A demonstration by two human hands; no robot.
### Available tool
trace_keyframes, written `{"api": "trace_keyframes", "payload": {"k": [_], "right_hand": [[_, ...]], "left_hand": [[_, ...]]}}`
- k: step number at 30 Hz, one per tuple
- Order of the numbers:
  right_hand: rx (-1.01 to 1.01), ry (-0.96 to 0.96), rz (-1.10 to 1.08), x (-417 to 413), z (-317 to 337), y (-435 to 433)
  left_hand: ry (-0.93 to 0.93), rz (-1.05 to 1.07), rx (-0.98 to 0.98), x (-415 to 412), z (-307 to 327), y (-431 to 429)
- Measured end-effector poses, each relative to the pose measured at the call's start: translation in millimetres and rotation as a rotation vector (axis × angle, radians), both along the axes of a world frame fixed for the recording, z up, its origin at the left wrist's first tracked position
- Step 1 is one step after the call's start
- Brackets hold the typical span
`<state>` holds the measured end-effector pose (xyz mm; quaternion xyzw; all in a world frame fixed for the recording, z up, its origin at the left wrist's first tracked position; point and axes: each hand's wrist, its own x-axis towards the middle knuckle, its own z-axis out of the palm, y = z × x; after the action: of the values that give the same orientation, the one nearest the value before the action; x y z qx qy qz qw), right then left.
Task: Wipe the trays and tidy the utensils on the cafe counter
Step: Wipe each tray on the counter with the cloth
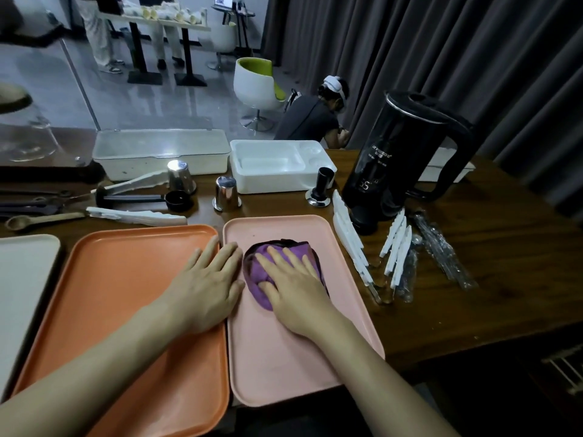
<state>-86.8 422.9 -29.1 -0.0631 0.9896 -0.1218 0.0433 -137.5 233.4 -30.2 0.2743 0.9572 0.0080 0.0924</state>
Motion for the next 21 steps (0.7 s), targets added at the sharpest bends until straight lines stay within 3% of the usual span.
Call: {"api": "trace_keyframes", "payload": {"k": [9, 13, 16, 21], "right_hand": [[-0.044, -0.032, 0.032, -55.4, 4.4, -5.4], [0.025, -0.016, -0.167, -59.1, 4.1, 32.7], [0.045, 0.025, -0.202, -28.9, 4.1, 34.0], [-0.096, 0.074, -0.102, 64.8, 5.8, 17.1]], "left_hand": [[-0.003, 0.008, -0.028, -2.0, 2.4, 0.5], [-0.017, 0.047, -0.075, 2.2, 10.2, 3.6], [-0.012, 0.074, -0.088, 5.9, 14.2, 6.6], [-0.012, 0.078, -0.117, 5.0, 15.8, 9.8]]}}
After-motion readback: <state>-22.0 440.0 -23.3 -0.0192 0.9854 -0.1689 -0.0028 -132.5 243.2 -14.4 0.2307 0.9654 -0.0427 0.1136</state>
